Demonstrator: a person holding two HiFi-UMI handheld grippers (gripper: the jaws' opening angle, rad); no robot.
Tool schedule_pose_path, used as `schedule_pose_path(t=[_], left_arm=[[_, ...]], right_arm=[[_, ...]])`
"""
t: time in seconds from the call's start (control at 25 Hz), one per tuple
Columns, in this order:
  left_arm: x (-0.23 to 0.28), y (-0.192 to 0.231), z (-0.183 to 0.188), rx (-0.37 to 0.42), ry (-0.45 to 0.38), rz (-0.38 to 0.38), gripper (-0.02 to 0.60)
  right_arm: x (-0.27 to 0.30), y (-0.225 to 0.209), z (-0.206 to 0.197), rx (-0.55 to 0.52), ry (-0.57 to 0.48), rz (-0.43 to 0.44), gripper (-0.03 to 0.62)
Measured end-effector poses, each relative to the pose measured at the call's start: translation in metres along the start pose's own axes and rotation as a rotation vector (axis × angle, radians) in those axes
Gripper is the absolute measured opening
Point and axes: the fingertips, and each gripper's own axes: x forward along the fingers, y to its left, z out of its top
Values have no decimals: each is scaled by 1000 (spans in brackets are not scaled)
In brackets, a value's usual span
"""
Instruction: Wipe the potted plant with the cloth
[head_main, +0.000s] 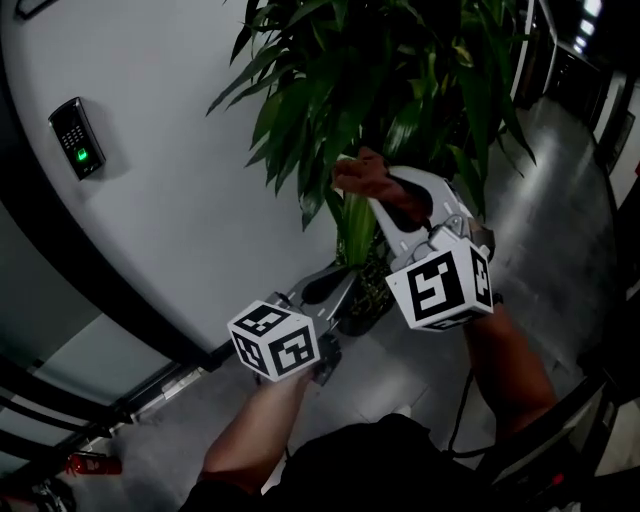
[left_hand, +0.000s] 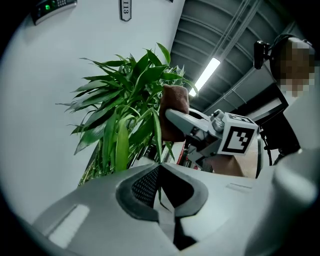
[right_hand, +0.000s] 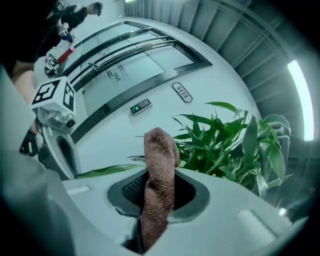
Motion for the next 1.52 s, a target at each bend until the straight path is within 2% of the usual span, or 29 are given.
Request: schedule_pose_path(t=[0.24,0.44,0.92,1.24,1.36,1.52], left_arm=[[-3,-9,-5,34,29,-3,18],[-2,-7,-12,34,42,5,18],[-5,-8,-21,98,69,31,18],[-8,-6,-26,176,104,50,18],[-9,-7,-26,183,107,48,18],[-10,-7,-26,174,100,45,18]], right_arm=[[11,31,-16,-145,82,93,64],[5,65,-29,-180,112,196,64],[-26,107,-33,-124,127,404,64],[-59,134,-40,20,137,653,64],[-66,137,-40,32,137,671,64],[-67,139,-39,11,139,653,64]])
